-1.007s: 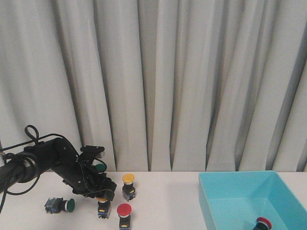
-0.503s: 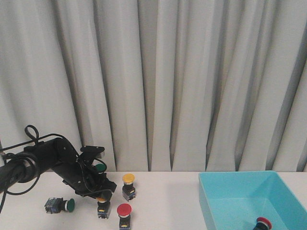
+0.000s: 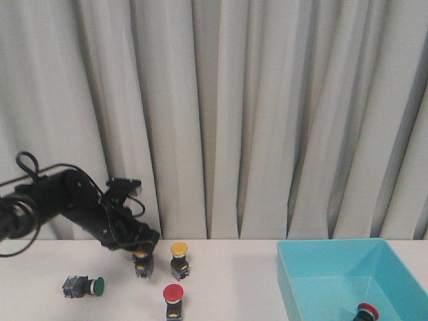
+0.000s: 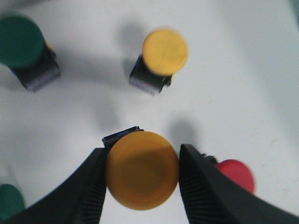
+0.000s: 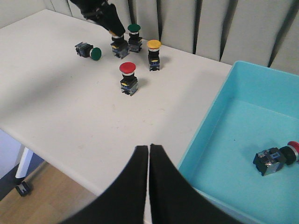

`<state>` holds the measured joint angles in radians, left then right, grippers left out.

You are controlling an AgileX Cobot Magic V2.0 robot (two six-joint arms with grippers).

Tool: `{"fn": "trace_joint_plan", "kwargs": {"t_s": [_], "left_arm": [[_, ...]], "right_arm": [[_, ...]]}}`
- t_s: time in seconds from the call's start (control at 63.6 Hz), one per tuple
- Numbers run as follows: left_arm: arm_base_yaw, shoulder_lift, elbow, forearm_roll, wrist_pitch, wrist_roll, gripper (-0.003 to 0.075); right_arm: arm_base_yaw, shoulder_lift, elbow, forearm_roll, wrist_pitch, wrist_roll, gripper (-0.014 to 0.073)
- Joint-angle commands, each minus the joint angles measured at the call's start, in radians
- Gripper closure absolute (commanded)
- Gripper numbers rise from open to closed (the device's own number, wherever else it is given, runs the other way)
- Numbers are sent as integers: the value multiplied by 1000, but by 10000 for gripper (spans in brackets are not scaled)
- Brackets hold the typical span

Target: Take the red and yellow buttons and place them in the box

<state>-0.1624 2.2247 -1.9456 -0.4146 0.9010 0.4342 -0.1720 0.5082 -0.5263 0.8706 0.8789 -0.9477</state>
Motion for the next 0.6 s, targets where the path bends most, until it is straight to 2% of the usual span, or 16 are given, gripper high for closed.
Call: {"fn": "trace_joint_plan", "kwargs": {"t_s": [0.0,0.315,0.582], "left_arm": [[1,-140,-30,-33,-37,-2,680],[1,-381,-30,-55,-11,-84,680],[1,-559,-30,-228,136,-83,680]], "right_arm": [[-7,5,-26,44,-48,-7,598],[-7,5,-26,71,-128,-7,598],[-7,5,-26,78,-188,-12,598]]}}
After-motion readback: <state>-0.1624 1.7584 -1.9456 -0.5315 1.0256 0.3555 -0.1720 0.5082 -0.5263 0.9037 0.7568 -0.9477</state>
